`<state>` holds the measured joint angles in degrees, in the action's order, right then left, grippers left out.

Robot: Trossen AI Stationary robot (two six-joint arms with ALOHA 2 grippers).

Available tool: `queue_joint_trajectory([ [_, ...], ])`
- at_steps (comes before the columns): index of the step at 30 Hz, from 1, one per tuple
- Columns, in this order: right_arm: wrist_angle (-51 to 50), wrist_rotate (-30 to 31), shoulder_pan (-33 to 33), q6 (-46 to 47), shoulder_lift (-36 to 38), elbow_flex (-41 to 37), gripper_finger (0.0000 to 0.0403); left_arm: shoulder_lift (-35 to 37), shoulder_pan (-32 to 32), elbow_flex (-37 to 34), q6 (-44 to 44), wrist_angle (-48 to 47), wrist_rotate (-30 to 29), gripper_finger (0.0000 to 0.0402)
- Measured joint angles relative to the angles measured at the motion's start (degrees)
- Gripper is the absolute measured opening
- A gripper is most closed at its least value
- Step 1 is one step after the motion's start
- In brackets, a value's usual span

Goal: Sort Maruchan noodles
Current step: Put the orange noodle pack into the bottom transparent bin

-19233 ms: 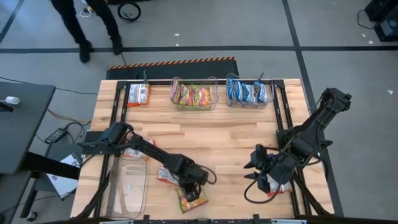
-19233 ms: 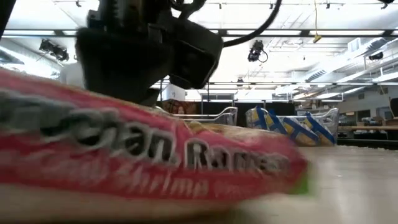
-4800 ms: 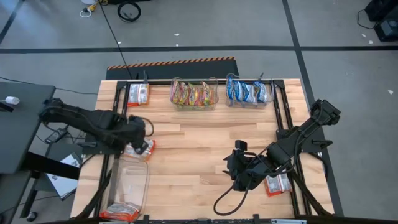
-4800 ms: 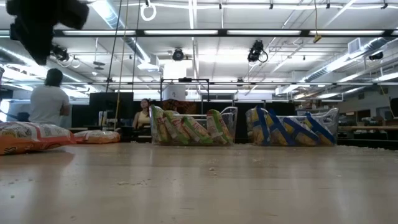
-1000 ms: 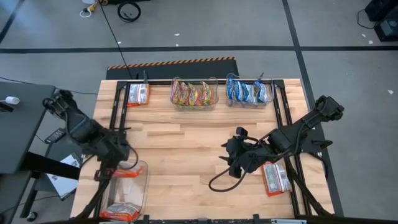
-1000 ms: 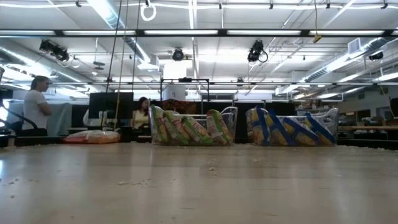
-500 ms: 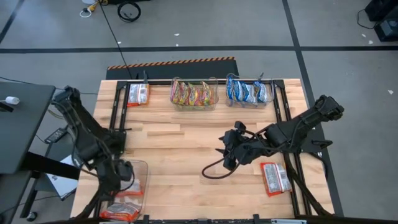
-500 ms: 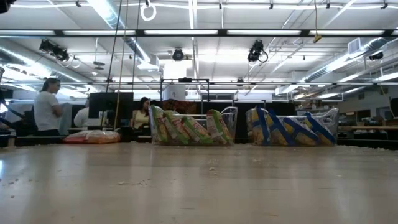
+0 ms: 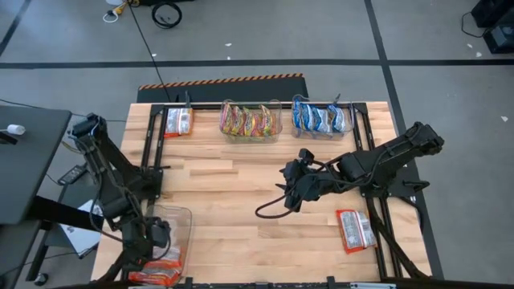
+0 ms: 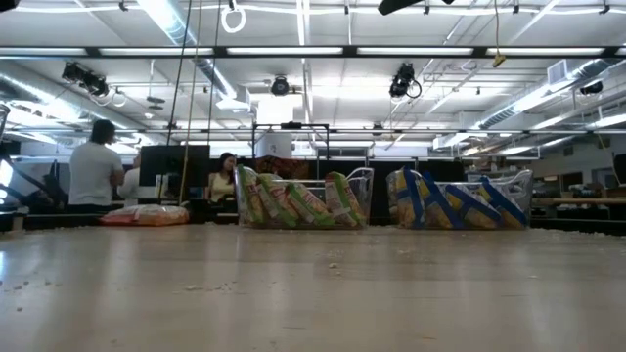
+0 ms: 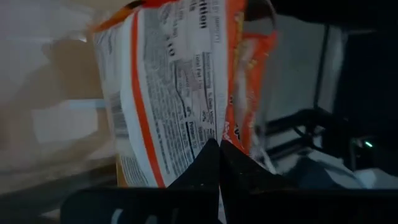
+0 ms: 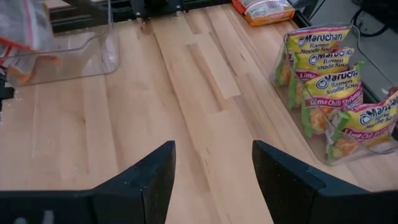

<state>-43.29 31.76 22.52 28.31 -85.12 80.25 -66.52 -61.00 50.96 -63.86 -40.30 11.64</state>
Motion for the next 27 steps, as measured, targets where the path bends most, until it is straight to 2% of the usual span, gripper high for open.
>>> queue_joint_trajectory([
  [4,0.2,0.0,-0.7,-1.5,0.0,0.0,0.0219,-2.4,-0.4,0.0,0.4,1.4,3.3,0.0001],
  [11,4.5,-1.1,-1.8,-2.3,0.0,0.0,0.0219,-5.8,-0.8,0.0,4.8,-1.7,1.4,0.0007],
  [27,8.2,-2.0,-1.6,-14.8,0.0,0.0,0.0220,-6.3,-0.8,0.0,1.0,0.3,3.3,0.0019],
])
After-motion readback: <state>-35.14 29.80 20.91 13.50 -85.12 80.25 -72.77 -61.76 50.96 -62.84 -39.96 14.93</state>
